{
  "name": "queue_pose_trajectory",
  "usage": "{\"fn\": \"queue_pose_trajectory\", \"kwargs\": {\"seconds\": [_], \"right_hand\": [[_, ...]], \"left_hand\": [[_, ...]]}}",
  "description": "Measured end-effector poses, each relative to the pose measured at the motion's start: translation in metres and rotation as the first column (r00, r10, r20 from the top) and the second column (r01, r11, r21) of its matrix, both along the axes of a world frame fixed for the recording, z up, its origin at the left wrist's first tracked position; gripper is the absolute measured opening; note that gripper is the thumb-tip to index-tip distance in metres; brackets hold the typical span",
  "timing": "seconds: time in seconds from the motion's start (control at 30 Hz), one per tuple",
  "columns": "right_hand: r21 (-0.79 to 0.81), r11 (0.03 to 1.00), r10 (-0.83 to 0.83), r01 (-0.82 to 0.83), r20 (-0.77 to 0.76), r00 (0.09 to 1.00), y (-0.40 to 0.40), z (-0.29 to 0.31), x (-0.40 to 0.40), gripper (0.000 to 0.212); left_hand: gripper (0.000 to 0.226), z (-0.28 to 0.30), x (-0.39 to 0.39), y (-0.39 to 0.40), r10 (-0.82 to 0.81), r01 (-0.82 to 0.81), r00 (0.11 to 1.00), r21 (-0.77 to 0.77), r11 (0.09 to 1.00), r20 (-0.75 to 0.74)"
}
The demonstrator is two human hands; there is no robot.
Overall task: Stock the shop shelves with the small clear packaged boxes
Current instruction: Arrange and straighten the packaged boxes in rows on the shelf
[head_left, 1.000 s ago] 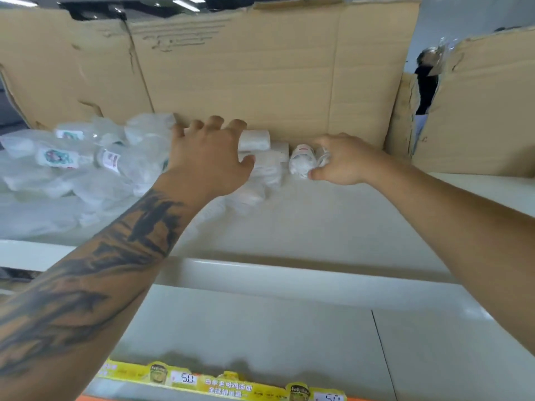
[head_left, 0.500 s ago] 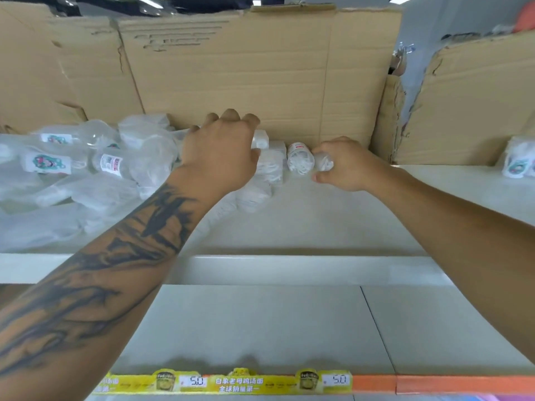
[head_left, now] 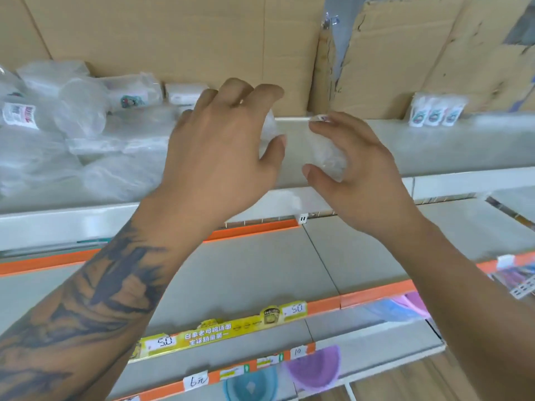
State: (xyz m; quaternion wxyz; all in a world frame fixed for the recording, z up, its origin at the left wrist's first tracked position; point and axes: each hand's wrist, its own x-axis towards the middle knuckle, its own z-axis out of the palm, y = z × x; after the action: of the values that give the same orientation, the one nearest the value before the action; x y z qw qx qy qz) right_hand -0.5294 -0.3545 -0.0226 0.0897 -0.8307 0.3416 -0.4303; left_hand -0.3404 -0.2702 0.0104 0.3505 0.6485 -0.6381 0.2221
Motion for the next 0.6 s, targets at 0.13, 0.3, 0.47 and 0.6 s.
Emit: {"fn": "queue_pose_trajectory", "kwargs": {"seconds": [0.13,0.3,0.47,0.6], "right_hand": [[-0.002,0.999,-0.043,0.044,0.047,0.998,0.034,-0.02,-0.038,0.053],[-0.015,0.998,-0.066,0.068,0.105,0.992,0.071,-0.037,-0.092,0.053],[0.083,0.992,-0.112,0.099,0.172,0.979,0.104,-0.054,-0.171,0.057],[0.258,0.959,-0.191,0.118,0.282,0.94,0.132,-0.064,-0.256,0.062]], "left_hand": [[0.053,-0.016,-0.04,0.019,-0.056,0.056,0.997,0.005,0.998,-0.048],[0.052,-0.038,-0.099,0.043,-0.105,0.107,0.992,0.02,0.994,-0.075],[0.052,-0.053,-0.179,0.05,-0.152,0.158,0.986,0.083,0.984,-0.074],[0.054,-0.061,-0.254,0.056,-0.204,0.216,0.973,0.121,0.969,-0.105]]}}
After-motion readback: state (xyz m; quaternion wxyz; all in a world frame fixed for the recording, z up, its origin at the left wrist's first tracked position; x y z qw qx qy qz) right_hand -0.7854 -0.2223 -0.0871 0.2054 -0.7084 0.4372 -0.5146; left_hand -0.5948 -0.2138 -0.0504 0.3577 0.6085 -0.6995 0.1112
